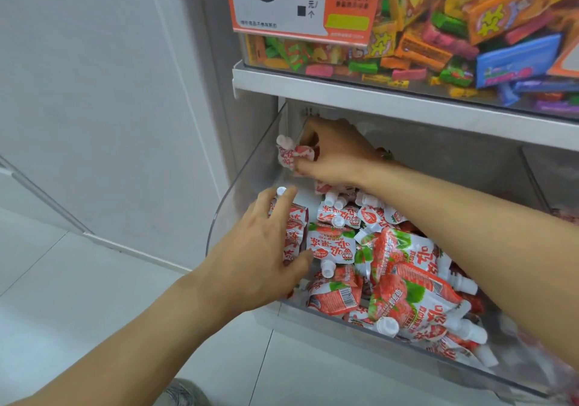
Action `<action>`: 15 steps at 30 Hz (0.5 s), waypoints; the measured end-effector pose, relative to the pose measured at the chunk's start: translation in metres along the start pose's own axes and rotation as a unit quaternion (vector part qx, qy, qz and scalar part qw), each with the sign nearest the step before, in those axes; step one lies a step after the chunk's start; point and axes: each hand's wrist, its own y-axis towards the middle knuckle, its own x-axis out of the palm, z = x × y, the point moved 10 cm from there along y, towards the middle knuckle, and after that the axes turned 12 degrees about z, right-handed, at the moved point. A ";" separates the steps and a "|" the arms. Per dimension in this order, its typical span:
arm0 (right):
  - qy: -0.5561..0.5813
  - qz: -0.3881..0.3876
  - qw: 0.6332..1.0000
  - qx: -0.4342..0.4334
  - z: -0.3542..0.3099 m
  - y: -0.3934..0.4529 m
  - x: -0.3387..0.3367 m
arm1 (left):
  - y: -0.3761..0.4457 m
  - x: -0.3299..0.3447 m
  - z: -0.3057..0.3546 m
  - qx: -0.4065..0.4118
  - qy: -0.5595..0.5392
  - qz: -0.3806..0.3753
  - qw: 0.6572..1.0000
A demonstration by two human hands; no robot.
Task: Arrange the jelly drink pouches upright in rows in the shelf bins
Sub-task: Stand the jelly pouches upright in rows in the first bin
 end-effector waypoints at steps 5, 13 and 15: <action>0.019 -0.048 0.998 0.040 -0.002 -0.010 0.010 | 0.000 -0.003 0.002 0.011 -0.006 0.006 1.000; 0.028 -0.274 0.961 -0.021 -0.013 -0.033 0.054 | -0.001 -0.003 0.002 0.007 -0.020 0.002 1.000; 0.042 -0.287 0.957 -0.020 -0.013 -0.037 0.052 | -0.001 -0.002 0.001 0.000 -0.019 0.001 1.000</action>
